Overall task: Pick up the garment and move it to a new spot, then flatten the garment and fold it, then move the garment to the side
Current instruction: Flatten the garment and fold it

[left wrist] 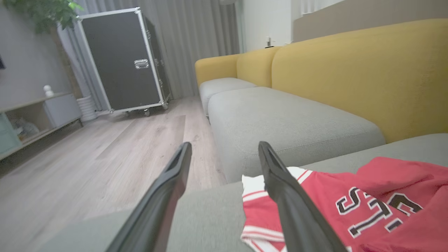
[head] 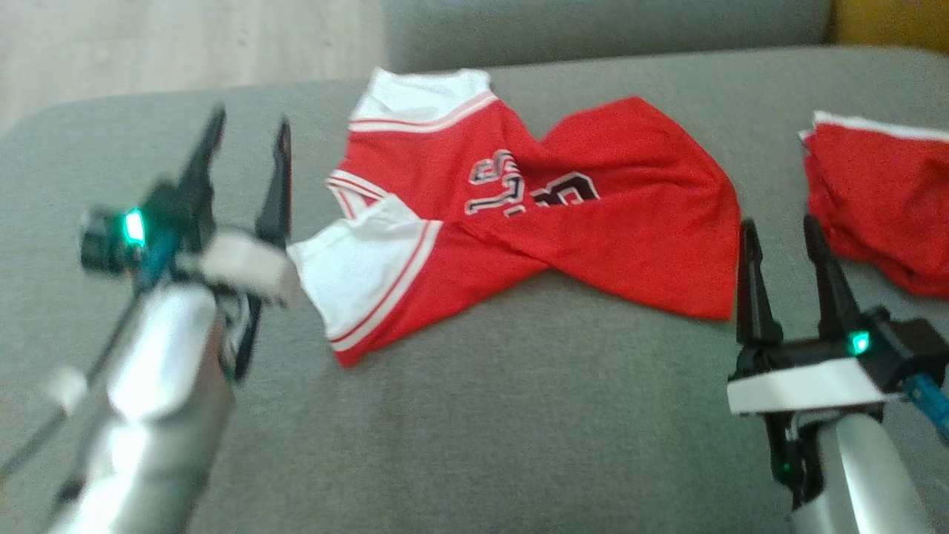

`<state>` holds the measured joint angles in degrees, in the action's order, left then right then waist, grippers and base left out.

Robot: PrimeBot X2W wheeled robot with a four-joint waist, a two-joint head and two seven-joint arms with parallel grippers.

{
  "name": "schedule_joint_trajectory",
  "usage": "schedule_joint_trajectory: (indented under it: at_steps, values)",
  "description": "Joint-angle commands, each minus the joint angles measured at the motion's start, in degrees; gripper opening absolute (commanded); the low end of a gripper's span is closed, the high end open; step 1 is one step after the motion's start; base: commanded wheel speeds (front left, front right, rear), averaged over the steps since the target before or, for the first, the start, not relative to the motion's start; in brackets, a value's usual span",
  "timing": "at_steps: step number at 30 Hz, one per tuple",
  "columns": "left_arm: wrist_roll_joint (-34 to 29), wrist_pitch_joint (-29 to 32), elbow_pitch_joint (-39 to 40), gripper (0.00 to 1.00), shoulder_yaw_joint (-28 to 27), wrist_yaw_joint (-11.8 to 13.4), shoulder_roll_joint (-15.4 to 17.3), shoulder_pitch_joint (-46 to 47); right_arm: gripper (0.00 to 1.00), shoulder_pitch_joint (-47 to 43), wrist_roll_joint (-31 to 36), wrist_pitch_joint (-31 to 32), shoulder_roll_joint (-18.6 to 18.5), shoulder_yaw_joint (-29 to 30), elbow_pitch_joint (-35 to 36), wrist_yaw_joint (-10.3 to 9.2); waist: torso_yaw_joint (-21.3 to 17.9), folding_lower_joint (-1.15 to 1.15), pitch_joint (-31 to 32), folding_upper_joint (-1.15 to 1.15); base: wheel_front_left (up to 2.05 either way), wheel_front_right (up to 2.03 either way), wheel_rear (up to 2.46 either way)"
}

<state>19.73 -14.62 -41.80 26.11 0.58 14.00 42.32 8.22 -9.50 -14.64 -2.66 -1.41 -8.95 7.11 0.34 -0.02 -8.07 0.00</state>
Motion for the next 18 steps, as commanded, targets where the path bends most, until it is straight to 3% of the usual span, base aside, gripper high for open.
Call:
schedule_joint_trajectory:
  at_steps: [1,8,18]
  values:
    - [0.97,-0.36,4.34,1.0,-3.28,0.95,1.55,-2.16,1.0,-0.56,0.55,-0.36,-0.21,-1.04,1.5,0.37,3.81,0.02,3.97,0.0,0.0,0.0,0.0]
    - [3.31,-0.37,18.41,1.0,-7.59,2.89,-2.69,-21.21,1.0,-3.82,0.55,-0.36,-0.21,-0.4,1.71,0.37,6.16,0.02,6.74,0.0,0.0,0.0,0.0]
    - [-0.65,-0.38,27.35,1.0,-12.92,3.76,-7.98,-34.6,1.0,-6.11,0.4,-0.36,-0.21,-0.87,0.74,0.37,5.98,0.02,7.98,0.0,0.0,0.0,0.0]
